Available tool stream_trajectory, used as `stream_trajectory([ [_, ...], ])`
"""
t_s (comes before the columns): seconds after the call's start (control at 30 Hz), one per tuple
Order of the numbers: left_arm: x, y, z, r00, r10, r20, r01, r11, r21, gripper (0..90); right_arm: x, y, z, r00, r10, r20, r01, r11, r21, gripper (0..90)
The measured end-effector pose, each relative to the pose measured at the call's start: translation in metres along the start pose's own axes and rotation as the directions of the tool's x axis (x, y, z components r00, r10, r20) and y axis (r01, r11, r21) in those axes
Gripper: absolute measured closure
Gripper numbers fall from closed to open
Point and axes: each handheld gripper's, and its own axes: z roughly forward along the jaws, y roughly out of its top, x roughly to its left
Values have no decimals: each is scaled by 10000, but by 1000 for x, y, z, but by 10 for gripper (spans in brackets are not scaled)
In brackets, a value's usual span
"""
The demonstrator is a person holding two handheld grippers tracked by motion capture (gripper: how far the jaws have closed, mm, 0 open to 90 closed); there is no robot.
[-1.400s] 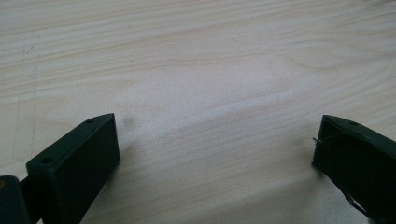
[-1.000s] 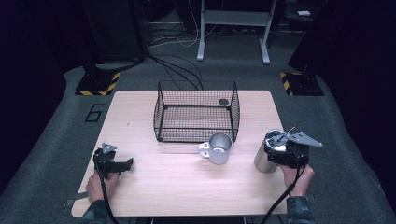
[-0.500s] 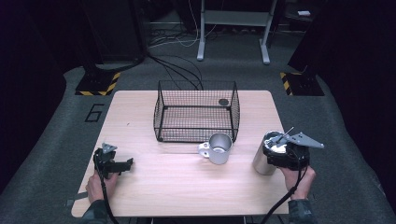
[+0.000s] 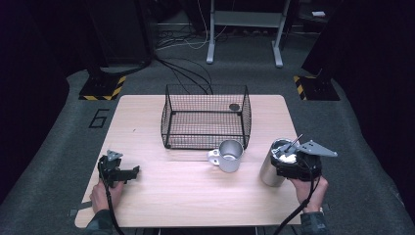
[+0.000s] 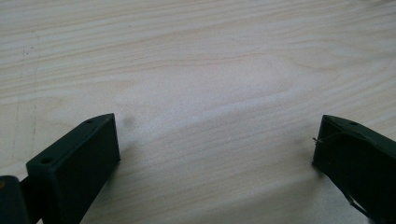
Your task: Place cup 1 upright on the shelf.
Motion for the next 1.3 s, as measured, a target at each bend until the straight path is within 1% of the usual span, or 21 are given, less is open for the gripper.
stream_trajectory([
  [0.03,0,0,0,10000,-5,0,5,10000,-1,3,1,0,0,10000,-88,-33,88,10000,-25,36],
  [0.17,0,0,0,10000,-10,0,10,10000,-4,3,6,2,-1,9998,-83,-207,83,10000,-5,36],
  [0.33,0,0,0,10000,-4,-1,4,10000,-3,3,11,3,-3,9988,-220,-435,221,9998,18,36],
  [0.37,0,0,0,10000,5,-5,-5,10000,-2,3,13,4,-4,9988,-137,-470,138,9999,19,36],
  [0.43,0,0,0,10000,5,-14,-5,10000,-1,3,15,3,-3,9982,-117,-583,118,9999,28,36],
  [0.47,0,0,0,10000,0,0,0,10000,2,3,14,3,-3,9978,-242,-609,244,9997,30,36],
  [0.5,0,0,0,10000,7,-17,-7,10000,-1,3,16,3,-3,9978,-114,-647,116,9999,28,36],
  [0.53,0,0,0,10000,-11,-44,11,10000,-58,3,17,3,-3,9973,-144,-720,146,9999,22,36],
  [0.6,0,0,0,10000,4,-13,-4,10000,1,3,20,3,-3,9971,-158,-739,164,9998,73,36],
  [0.63,0,0,0,10000,-1,-15,1,10000,-3,3,20,4,-3,9967,-255,-774,262,9996,80,36],
  [0.73,0,0,0,10000,-12,-28,12,10000,-45,3,25,5,-4,9960,-285,-847,294,9995,91,36],
  [0.77,0,0,0,10000,7,-14,-7,10000,2,3,26,6,-4,9954,-382,-879,392,9992,89,36],
  [0.9,0,0,0,10000,7,-4,-7,10000,2,3,29,11,-6,9945,-380,-974,385,9993,29,36],
  [1.0,0,0,0,10000,13,-17,-13,10000,1,3,31,16,-8,9938,-499,-993,500,9987,-11,36],
  [1.1,0,0,0,10000,-1,-13,1,10000,-2,3,32,20,-8,9936,-459,-1033,455,9989,-57,36],
  [1.17,0,0,0,10000,-4,0,4,10000,-2,2,32,24,-9,9927,-576,-1060,573,9983,-59,36],
  [1.3,0,0,0,10000,3,-4,-3,10000,-4,3,32,30,-10,9920,-660,-1073,649,9978,-132,36],
])
